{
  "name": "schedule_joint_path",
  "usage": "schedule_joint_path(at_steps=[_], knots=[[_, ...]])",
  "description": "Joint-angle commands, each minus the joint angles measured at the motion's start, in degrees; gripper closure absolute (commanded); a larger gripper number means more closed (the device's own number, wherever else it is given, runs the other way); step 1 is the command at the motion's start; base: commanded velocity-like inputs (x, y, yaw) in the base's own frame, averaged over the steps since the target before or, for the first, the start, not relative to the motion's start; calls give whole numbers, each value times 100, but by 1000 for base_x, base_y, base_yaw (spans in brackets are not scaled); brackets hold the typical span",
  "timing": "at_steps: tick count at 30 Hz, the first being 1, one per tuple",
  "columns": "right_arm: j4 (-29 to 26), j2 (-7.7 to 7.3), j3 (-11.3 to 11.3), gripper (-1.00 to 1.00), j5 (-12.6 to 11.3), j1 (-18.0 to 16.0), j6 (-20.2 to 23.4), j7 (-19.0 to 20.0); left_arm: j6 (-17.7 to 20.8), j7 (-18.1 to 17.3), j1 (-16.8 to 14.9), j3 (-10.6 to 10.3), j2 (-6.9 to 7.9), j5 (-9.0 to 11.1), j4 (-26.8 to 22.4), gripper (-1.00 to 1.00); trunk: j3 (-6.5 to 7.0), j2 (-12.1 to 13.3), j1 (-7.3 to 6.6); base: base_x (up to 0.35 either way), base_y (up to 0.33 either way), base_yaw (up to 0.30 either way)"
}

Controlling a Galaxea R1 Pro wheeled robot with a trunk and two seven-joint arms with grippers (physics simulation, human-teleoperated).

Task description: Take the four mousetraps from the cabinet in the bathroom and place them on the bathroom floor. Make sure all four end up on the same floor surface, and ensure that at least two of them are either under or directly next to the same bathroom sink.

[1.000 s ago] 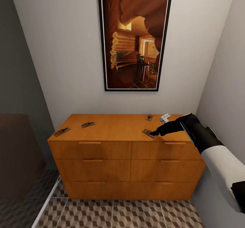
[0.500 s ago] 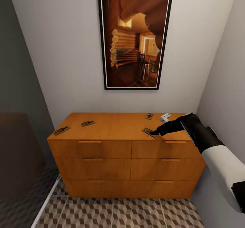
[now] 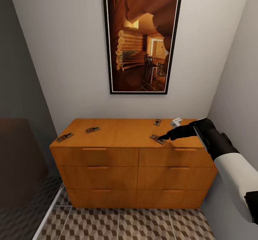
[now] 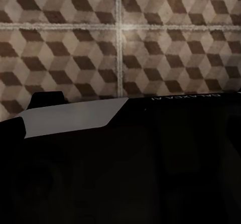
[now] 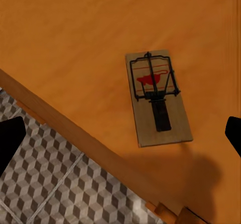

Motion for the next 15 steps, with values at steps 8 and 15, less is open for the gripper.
schedule_joint_path(at_steps=[8,15], knots=[[-6,-61,-26,-100,62,-5,0,50,-11,-4,-4,-46,3,60,6,-100,-6,-3,0,0,0,0],[35,-97,-30,-100,62,-5,-7,50,-11,-4,-4,-46,4,60,10,-100,-6,-3,0,0,0,0]])
